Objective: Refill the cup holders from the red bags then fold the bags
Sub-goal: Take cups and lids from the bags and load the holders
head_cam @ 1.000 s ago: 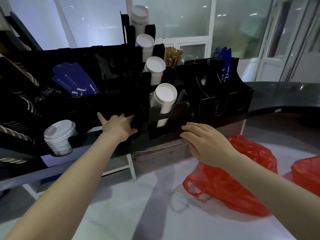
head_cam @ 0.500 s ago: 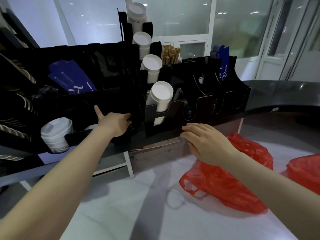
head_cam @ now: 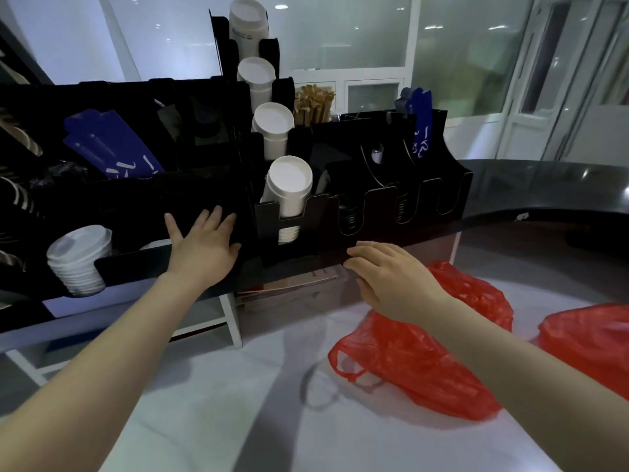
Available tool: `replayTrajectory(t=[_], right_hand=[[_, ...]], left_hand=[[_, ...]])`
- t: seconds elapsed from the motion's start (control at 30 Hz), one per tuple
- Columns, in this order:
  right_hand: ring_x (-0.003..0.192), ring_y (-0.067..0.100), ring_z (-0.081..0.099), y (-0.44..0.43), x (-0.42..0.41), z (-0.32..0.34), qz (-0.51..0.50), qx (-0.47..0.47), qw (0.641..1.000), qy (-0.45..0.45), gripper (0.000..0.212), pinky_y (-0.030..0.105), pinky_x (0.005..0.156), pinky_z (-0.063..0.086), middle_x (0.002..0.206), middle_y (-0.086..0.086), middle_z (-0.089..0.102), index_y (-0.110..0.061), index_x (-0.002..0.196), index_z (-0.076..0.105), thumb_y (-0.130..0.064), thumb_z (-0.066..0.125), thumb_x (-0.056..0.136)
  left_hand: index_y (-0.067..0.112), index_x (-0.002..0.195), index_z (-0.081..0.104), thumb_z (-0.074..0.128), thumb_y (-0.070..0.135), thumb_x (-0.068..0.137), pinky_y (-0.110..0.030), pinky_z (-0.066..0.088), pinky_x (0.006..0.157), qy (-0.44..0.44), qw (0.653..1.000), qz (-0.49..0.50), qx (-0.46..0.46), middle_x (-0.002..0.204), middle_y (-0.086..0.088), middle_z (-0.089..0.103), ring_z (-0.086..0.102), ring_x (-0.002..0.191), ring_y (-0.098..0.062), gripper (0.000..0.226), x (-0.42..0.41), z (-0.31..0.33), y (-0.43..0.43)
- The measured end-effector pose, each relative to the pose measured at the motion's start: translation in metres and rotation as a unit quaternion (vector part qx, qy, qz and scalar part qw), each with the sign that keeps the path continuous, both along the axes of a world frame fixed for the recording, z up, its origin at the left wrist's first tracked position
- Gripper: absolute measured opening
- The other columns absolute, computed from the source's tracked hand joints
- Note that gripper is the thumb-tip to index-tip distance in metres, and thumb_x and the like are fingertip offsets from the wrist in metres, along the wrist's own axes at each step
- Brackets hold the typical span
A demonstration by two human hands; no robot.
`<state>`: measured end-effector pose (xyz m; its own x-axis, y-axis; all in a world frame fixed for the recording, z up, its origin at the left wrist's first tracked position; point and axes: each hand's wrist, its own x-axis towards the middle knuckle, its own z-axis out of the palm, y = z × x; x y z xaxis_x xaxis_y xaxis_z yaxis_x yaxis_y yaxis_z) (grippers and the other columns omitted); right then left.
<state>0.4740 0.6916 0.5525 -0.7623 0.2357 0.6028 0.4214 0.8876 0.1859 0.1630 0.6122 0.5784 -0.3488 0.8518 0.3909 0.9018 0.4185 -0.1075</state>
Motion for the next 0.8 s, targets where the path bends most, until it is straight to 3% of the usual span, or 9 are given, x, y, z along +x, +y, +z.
replayTrajectory(t=[0.23,0.47,0.67,0.8], right_hand=[[0.121,0.031,0.056,0.037,-0.001,0.000,0.040,-0.023,0.999,-0.028,0.032,0.046,0.100,0.047,0.122,0.012,0.065,-0.007,0.112,0.068,-0.009,0.070,0.080],[0.123,0.031,0.054,0.071,-0.004,-0.005,0.106,-0.036,0.993,-0.036,0.028,0.043,0.102,0.043,0.122,0.011,0.064,-0.007,0.114,0.067,-0.012,0.065,0.086],[0.117,0.031,0.058,0.104,0.009,-0.005,0.126,-0.080,0.989,0.016,0.029,0.044,0.096,0.048,0.117,0.010,0.066,-0.006,0.110,0.069,-0.003,0.067,0.081],[0.101,0.030,0.062,0.135,0.029,0.005,0.105,-0.109,0.983,0.100,0.026,0.038,0.085,0.051,0.101,0.008,0.068,-0.006,0.103,0.070,0.003,0.069,0.078]], left_hand=[[0.019,0.151,0.018,0.047,0.038,0.094,-0.050,0.000,0.115,0.009,0.999,0.024,0.032,0.159,-0.009,0.015,0.009,0.146,-0.025,0.066,0.026,-0.011,-0.016],[0.015,0.150,0.022,0.050,0.035,0.094,-0.046,0.009,0.116,-0.001,0.998,0.044,0.039,0.157,-0.012,0.020,0.015,0.145,-0.028,0.066,0.074,-0.024,-0.033],[0.005,0.133,0.053,0.058,0.016,0.090,-0.044,0.026,0.112,-0.025,0.995,-0.019,0.092,0.140,-0.014,0.050,0.044,0.131,-0.031,0.045,0.135,-0.042,-0.029],[0.005,0.120,0.064,0.039,0.024,0.088,-0.045,0.037,0.104,-0.002,0.990,-0.080,0.114,0.124,-0.013,0.063,0.059,0.117,-0.029,0.045,0.169,-0.038,-0.005]])
